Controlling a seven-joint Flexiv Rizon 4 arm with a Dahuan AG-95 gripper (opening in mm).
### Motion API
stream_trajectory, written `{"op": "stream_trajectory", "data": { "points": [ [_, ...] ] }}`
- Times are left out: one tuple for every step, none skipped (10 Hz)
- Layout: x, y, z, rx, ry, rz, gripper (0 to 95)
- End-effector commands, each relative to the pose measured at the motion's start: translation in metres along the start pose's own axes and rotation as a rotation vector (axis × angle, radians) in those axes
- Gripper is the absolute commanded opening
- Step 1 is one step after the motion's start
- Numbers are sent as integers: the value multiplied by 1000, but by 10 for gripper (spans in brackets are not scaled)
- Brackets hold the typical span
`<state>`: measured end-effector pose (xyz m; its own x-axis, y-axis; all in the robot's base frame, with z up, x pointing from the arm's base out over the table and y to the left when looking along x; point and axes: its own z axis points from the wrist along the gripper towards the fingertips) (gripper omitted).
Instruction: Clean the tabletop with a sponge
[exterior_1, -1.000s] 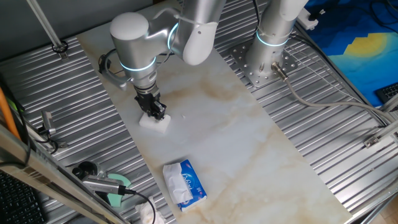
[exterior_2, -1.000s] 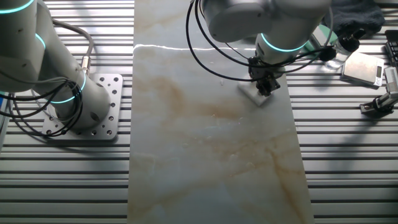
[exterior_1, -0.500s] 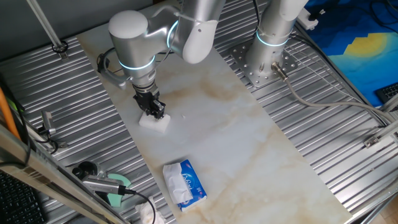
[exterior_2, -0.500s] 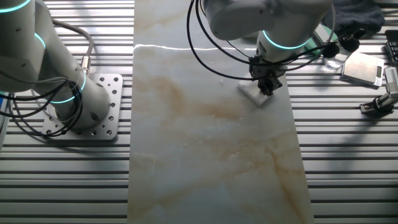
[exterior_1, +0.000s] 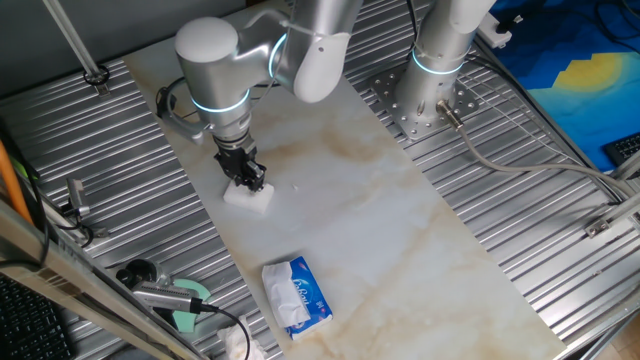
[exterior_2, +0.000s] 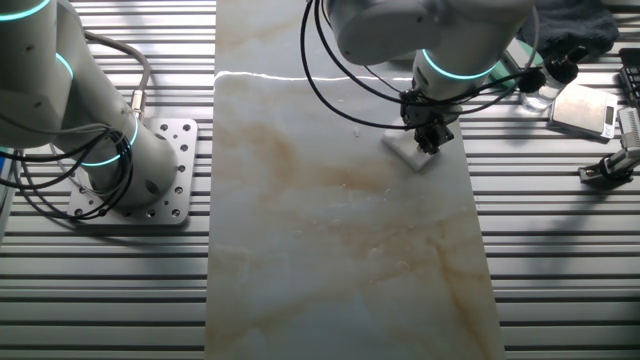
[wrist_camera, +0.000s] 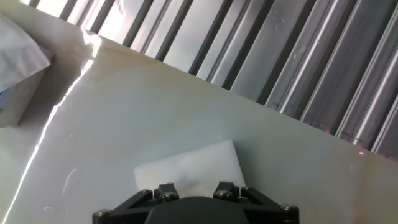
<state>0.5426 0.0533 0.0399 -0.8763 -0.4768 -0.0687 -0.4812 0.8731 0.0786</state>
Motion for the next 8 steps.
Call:
{"op": "stream_trajectory", "data": {
  "points": [
    [0,0,0,9,-6,2,380],
    [0,-1,0,7,-2,4,380],
    [0,-1,0,4,1,11,380],
    [0,-1,0,3,3,14,380],
    [0,-1,0,2,2,13,380],
    [0,-1,0,0,4,16,380],
    [0,-1,0,1,4,17,380],
    [0,-1,0,2,5,20,380]
  ]
}}
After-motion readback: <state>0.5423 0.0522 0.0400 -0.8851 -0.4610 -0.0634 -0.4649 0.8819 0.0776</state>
